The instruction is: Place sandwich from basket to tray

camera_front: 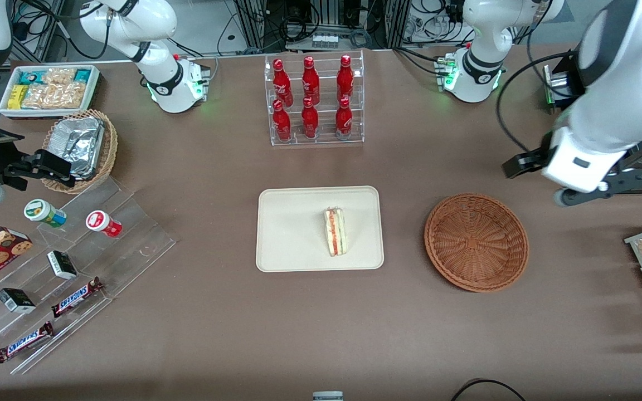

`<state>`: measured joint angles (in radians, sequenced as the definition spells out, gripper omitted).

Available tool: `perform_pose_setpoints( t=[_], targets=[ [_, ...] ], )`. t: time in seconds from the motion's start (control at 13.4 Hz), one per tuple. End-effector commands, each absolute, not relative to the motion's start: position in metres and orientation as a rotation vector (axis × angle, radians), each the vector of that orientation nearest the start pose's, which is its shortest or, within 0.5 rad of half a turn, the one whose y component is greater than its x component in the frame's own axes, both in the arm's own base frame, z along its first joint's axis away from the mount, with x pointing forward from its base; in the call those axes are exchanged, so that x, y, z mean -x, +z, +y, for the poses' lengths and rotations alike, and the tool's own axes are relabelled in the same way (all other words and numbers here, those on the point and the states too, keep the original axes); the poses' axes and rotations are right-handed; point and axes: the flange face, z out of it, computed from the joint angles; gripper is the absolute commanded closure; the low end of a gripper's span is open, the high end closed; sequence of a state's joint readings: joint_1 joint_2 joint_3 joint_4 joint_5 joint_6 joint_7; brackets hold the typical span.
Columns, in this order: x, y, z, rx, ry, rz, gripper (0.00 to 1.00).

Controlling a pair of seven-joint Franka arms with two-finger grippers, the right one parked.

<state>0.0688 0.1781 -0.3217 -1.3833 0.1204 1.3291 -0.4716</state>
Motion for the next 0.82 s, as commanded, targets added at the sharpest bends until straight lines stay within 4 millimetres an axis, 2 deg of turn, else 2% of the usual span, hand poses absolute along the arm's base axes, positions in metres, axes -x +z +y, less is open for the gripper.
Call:
perform_pose_setpoints(
  t=[0.0,0.15,0.3,0.37,0.52,0.75],
  targets=[
    [-0.557,0.605,-0.084,2.987,0.322,-0.268,0.01],
    [-0.547,0.613,-0.068,3.028,0.351,-0.186,0.01],
    [-0.537,0.618,-0.037,3.069,0.370,-0.113,0.01],
    [-0.531,0.621,-0.028,3.090,0.371,-0.067,0.01],
    [-0.520,0.623,-0.019,3.093,0.359,-0.009,0.01],
    [-0.519,0.629,0.002,3.102,0.320,-0.045,0.01]
  ],
)
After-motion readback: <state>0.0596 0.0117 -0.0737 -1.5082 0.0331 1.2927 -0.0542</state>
